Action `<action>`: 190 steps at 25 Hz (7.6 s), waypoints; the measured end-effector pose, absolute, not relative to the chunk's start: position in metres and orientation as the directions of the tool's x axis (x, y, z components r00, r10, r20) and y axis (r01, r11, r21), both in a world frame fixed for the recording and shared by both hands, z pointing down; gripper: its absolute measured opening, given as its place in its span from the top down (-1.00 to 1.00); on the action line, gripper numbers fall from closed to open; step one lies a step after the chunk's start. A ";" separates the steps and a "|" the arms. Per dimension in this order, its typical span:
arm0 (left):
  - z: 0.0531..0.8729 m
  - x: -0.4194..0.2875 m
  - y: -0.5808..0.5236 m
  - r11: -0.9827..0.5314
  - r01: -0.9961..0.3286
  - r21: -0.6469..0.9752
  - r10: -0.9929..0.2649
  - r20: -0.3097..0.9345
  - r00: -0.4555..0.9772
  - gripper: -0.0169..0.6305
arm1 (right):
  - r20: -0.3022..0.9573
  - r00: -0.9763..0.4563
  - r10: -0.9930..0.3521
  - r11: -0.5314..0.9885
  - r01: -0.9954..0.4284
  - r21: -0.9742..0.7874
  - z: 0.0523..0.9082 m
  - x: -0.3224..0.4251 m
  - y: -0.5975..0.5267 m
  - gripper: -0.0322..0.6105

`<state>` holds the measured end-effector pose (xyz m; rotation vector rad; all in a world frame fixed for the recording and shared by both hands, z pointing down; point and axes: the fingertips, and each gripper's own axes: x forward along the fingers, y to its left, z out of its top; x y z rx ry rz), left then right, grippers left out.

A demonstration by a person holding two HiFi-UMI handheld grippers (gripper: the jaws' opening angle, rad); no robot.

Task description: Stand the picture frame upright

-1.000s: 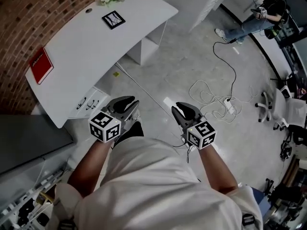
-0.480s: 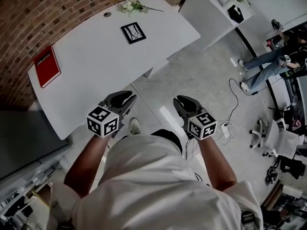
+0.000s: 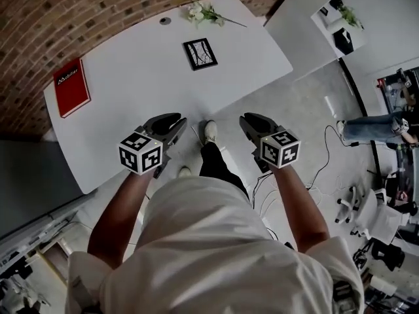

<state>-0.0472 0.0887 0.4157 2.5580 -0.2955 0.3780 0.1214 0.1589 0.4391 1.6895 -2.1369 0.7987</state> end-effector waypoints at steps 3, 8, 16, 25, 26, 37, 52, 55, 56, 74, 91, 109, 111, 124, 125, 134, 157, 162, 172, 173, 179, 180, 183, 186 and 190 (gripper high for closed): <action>0.424 -0.036 0.058 -0.817 -0.319 0.481 -0.165 0.335 0.928 0.69 | 0.560 -0.296 -0.774 0.191 -0.952 -0.239 0.452 0.137 0.117 0.66; 0.442 -0.011 0.009 -0.776 -0.372 0.509 -0.192 0.371 0.909 0.66 | 0.581 -0.366 -0.727 0.249 -0.929 -0.273 0.473 0.158 0.048 0.66; 0.479 0.036 -0.061 -0.709 -0.464 0.531 -0.235 0.442 0.866 0.63 | 0.627 -0.435 -0.646 0.302 -0.900 -0.314 0.517 0.205 -0.045 0.66; 0.538 0.072 -0.118 -0.620 -0.571 0.538 -0.260 0.546 0.796 0.57 | 0.658 -0.527 -0.537 0.360 -0.849 -0.386 0.570 0.232 -0.112 0.66; 0.543 0.076 -0.123 -0.611 -0.578 0.541 -0.258 0.554 0.792 0.56 | 0.661 -0.535 -0.525 0.367 -0.844 -0.392 0.575 0.233 -0.117 0.66; 0.588 0.101 -0.165 -0.537 -0.613 0.580 -0.217 0.607 0.764 0.50 | 0.665 -0.622 -0.414 0.388 -0.781 -0.489 0.613 0.224 -0.168 0.66; 0.626 0.119 -0.190 -0.528 -0.632 0.567 -0.137 0.677 0.723 0.48 | 0.694 -0.657 -0.295 0.386 -0.746 -0.543 0.637 0.214 -0.187 0.66; 0.632 0.117 -0.191 -0.523 -0.646 0.556 -0.130 0.697 0.705 0.48 | 0.696 -0.660 -0.283 0.396 -0.741 -0.542 0.637 0.211 -0.188 0.66; 0.633 0.117 -0.190 -0.519 -0.648 0.558 -0.124 0.701 0.703 0.48 | 0.698 -0.661 -0.278 0.398 -0.740 -0.542 0.637 0.210 -0.188 0.66; 0.631 0.121 -0.188 -0.513 -0.668 0.539 -0.156 0.707 0.690 0.62 | 0.678 -0.691 -0.251 0.359 -0.717 -0.597 0.635 0.209 -0.187 0.66; 0.581 0.082 -0.202 -0.538 -0.702 0.467 -0.295 0.676 0.676 0.63 | 0.620 -0.734 -0.276 0.475 -0.665 -0.576 0.586 0.174 -0.194 0.74; 0.542 0.040 -0.228 -0.570 -0.735 0.366 -0.412 0.647 0.642 0.73 | 0.608 -0.740 -0.288 0.631 -0.624 -0.461 0.558 0.136 -0.224 0.78; 0.538 0.037 -0.232 -0.572 -0.740 0.354 -0.424 0.645 0.636 0.73 | 0.606 -0.740 -0.292 0.643 -0.621 -0.449 0.555 0.133 -0.228 0.78; 0.529 0.021 -0.255 -0.589 -0.752 0.296 -0.467 0.634 0.616 0.82 | 0.586 -0.740 -0.332 0.728 -0.595 -0.339 0.540 0.120 -0.261 0.79; 0.528 0.020 -0.257 -0.590 -0.753 0.291 -0.471 0.634 0.614 0.82 | 0.586 -0.739 -0.333 0.735 -0.593 -0.330 0.539 0.118 -0.263 0.79; 0.525 0.015 -0.286 -0.617 -0.754 0.223 -0.498 0.632 0.594 0.82 | 0.593 -0.721 -0.360 0.777 -0.583 -0.238 0.542 0.112 -0.286 0.81; 0.537 -0.002 -0.324 -0.600 -0.790 0.129 -0.592 0.592 0.547 0.83 | 0.559 -0.692 -0.456 0.847 -0.531 0.034 0.546 0.095 -0.330 0.83; 0.540 -0.008 -0.334 -0.580 -0.807 0.111 -0.625 0.574 0.529 0.83 | 0.545 -0.684 -0.486 0.855 -0.500 0.135 0.545 0.089 -0.334 0.83; 0.542 -0.013 -0.351 -0.568 -0.818 0.085 -0.654 0.557 0.512 0.83 | 0.539 -0.669 -0.511 0.847 -0.498 0.184 0.556 0.084 -0.348 0.83; 0.543 -0.013 -0.352 -0.568 -0.819 0.084 -0.655 0.556 0.511 0.83 | 0.538 -0.668 -0.514 0.846 -0.500 0.188 0.556 0.083 -0.349 0.83; 0.551 -0.017 -0.353 -0.565 -0.821 0.084 -0.653 0.563 0.507 0.83 | 0.533 -0.660 -0.529 0.839 -0.501 0.212 0.558 0.080 -0.356 0.83; 0.552 -0.017 -0.353 -0.564 -0.821 0.085 -0.653 0.563 0.507 0.83 | 0.533 -0.658 -0.532 0.838 -0.501 0.217 0.559 0.079 -0.357 0.83; 0.554 -0.018 -0.353 -0.561 -0.823 0.087 -0.656 0.560 0.506 0.83 | 0.539 -0.646 -0.540 0.832 -0.504 0.230 0.559 0.081 -0.360 0.83; 0.556 -0.018 -0.353 -0.559 -0.825 0.087 -0.655 0.563 0.504 0.83 | 0.551 -0.634 -0.543 0.830 -0.507 0.234 0.562 0.083 -0.360 0.83; 0.559 -0.018 -0.351 -0.561 -0.823 0.089 -0.650 0.568 0.505 0.83 | 0.554 -0.632 -0.542 0.830 -0.505 0.235 0.564 0.082 -0.358 0.83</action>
